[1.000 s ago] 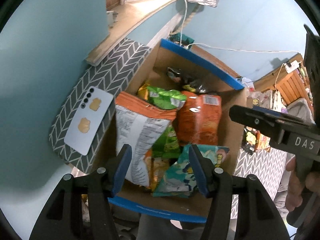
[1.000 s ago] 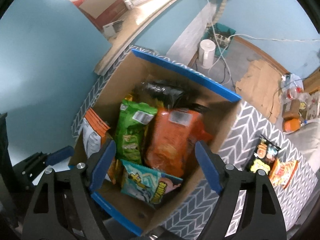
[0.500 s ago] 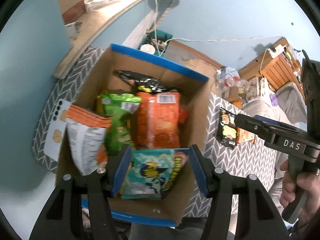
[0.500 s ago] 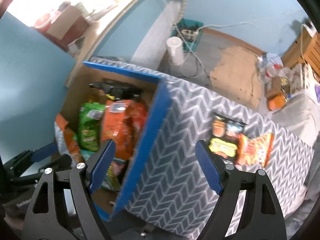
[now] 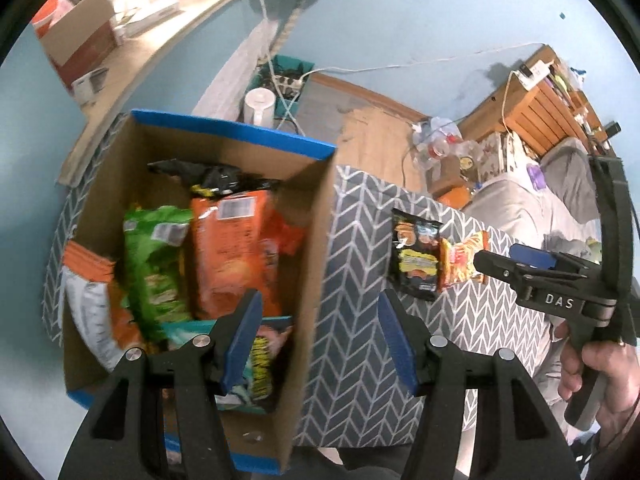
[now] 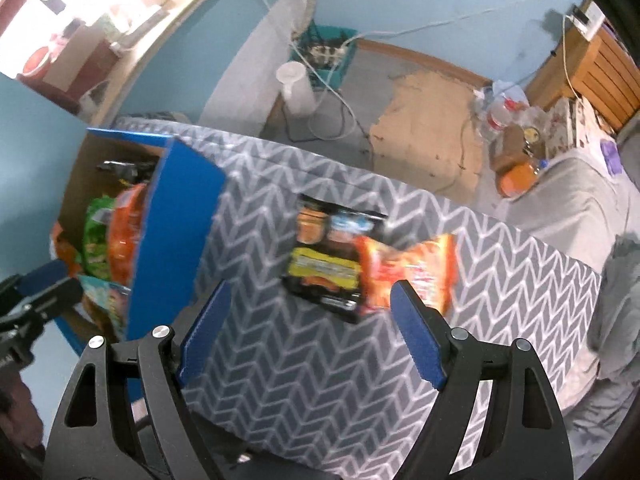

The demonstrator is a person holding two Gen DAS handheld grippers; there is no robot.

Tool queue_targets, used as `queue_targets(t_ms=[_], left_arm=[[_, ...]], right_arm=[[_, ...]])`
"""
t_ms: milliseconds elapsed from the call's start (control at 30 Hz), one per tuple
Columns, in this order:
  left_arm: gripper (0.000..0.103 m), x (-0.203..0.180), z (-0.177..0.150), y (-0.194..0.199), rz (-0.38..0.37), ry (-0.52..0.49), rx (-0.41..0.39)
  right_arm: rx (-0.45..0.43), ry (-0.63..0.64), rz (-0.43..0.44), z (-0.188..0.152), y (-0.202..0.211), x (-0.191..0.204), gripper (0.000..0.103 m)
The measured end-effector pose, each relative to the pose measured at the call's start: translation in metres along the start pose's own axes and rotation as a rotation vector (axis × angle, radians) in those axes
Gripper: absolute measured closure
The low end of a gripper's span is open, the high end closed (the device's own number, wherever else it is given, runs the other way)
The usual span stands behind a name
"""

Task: Organize snacks
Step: 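Grasp the orange fries bag with the right gripper while the left gripper grasps the black cartoon-face bag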

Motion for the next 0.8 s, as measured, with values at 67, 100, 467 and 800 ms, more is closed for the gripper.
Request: queue_targets(t_ms=[67, 100, 467, 800], left_arm=[[0.038, -0.01, 0.001, -0.005, 0.001, -0.012, 0.004], [0.038, -0.016, 0.001, -0.007, -0.001, -0.015, 0.004], [0.037, -0.068, 0.003, -0.042, -0.014, -0.068, 0.038], [0.037, -0.089, -0.006, -0.091, 0.006, -0.1, 0.094]], right_arm=[[0.011, -0.001, -0.01, -0.002, -0.002, -0.015, 0.021], [0.019, -0.003, -0.012, -0.003, -0.003, -0.024, 0.02], [0.08, -0.027, 0.009, -0.015, -0.036, -0.07, 0.02], [0.118, -0.009, 0.004, -0.023, -0.071, -0.074, 0.019]])
Point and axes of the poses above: each gripper's, at about its wrist camera, not at the fingertips, and y roughly against the way its jaws point, x to its left, z to its top, the point moved 9 cm from there along -y, roughly the way its jaws point, and after that the axes turned 10 degrees about -x, right-handed, at the moved point
